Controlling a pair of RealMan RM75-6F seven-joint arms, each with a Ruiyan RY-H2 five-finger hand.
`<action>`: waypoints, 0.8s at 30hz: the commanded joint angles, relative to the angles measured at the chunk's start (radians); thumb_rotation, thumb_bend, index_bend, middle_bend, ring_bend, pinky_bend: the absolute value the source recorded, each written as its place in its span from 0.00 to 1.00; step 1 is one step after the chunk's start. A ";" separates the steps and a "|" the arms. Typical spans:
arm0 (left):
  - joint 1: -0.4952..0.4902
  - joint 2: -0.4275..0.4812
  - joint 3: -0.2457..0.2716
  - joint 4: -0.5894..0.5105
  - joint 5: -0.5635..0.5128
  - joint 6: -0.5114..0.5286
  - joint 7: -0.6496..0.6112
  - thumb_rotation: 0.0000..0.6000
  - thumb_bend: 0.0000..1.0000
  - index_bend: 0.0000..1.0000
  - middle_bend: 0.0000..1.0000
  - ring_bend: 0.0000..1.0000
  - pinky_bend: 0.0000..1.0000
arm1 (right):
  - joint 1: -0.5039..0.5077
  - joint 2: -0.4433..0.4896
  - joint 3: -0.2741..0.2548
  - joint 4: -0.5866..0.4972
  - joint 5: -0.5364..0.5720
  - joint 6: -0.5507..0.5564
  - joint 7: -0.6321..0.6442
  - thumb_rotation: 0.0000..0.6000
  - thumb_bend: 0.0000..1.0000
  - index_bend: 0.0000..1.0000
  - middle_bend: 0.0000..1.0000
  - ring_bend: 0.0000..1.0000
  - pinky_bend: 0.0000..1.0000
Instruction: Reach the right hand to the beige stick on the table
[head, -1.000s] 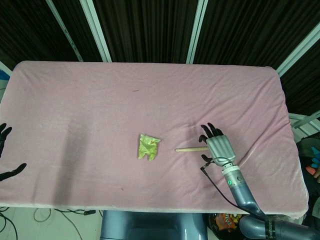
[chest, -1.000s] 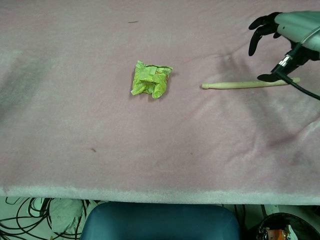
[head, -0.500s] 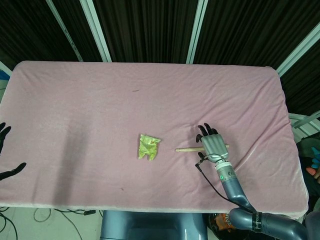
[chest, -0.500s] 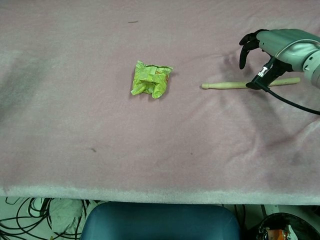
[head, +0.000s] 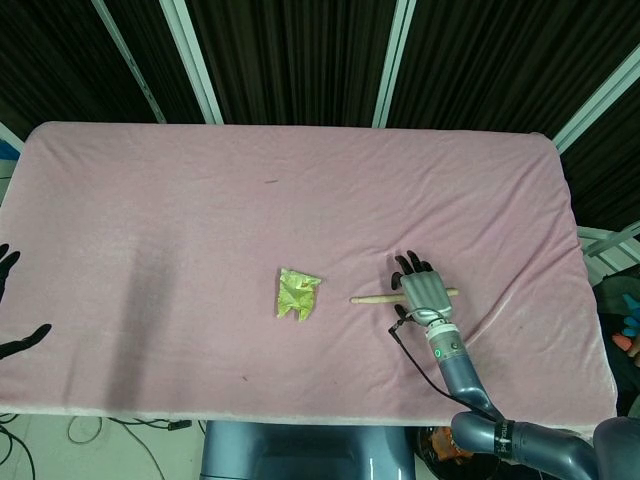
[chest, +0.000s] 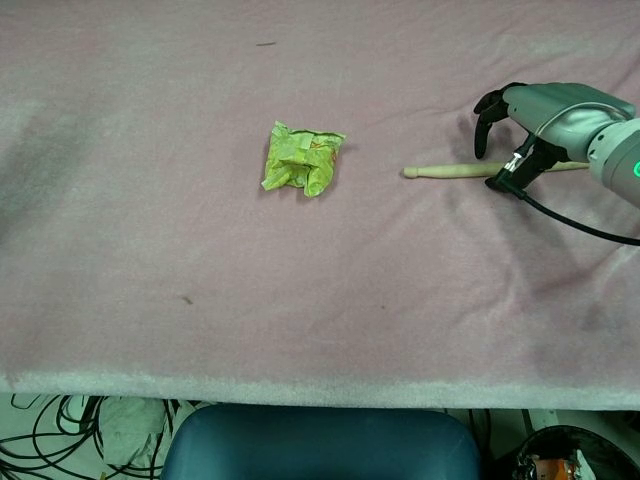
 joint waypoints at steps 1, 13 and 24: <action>0.000 0.000 -0.001 0.001 -0.002 0.000 -0.001 1.00 0.01 0.00 0.00 0.00 0.00 | 0.003 -0.007 -0.002 0.009 0.002 -0.002 0.004 1.00 0.40 0.49 0.17 0.03 0.21; 0.001 -0.002 -0.002 0.003 -0.002 0.002 0.001 1.00 0.01 0.00 0.00 0.00 0.00 | -0.011 0.016 -0.012 -0.024 -0.045 0.029 0.051 1.00 0.47 0.64 0.25 0.06 0.21; 0.000 -0.009 -0.002 0.012 0.002 0.006 0.009 1.00 0.01 0.00 0.00 0.00 0.00 | -0.092 0.183 -0.002 -0.235 -0.184 0.174 0.207 1.00 0.47 0.66 0.27 0.06 0.21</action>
